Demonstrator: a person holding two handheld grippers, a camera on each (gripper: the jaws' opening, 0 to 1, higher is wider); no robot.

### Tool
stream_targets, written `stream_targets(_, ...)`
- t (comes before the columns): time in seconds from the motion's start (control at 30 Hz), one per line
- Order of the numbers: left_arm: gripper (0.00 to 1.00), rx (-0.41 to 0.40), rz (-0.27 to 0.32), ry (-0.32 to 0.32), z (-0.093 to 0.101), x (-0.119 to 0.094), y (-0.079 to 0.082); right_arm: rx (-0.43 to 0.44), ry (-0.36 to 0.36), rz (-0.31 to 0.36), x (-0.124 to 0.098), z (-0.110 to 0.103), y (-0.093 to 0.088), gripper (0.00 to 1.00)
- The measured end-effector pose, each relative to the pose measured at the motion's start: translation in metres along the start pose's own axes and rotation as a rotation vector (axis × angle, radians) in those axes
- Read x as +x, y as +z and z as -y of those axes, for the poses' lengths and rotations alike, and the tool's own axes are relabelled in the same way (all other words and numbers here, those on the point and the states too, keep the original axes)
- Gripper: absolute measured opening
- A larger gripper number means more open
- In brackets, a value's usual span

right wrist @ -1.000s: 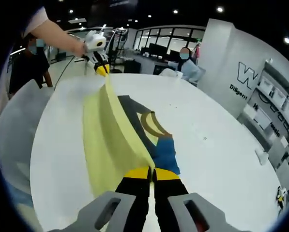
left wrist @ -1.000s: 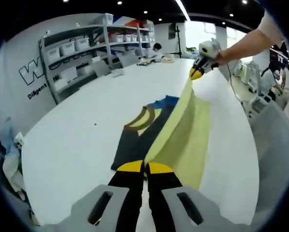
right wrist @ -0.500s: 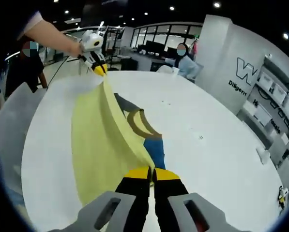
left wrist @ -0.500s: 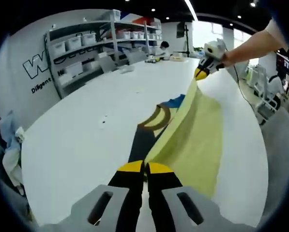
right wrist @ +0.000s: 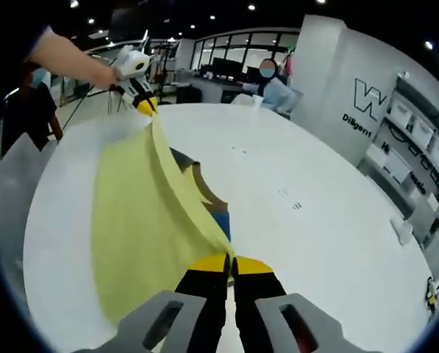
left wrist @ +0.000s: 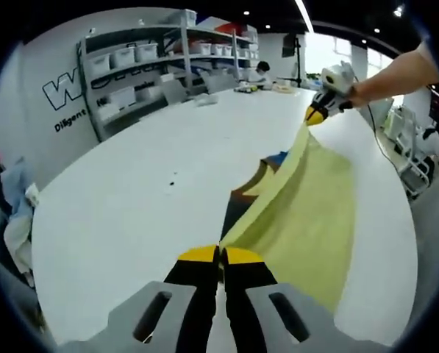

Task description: Fold the garment on the visible template until the final outline fits inside the template.

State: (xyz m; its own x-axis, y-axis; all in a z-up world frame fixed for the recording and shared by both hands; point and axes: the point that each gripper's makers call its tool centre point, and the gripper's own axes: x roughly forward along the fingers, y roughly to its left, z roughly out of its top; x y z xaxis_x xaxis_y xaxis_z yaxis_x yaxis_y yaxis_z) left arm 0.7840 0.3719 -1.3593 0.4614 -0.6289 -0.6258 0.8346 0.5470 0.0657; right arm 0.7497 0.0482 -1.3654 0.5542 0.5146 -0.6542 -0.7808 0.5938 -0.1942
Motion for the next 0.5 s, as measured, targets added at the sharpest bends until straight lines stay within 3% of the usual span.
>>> stream_targets(0.5,0.0,-0.078,-0.045,0.027,-0.016,0.022,-0.012,0.088,-0.026,-0.043,0.025,0.014,-0.008,0.0)
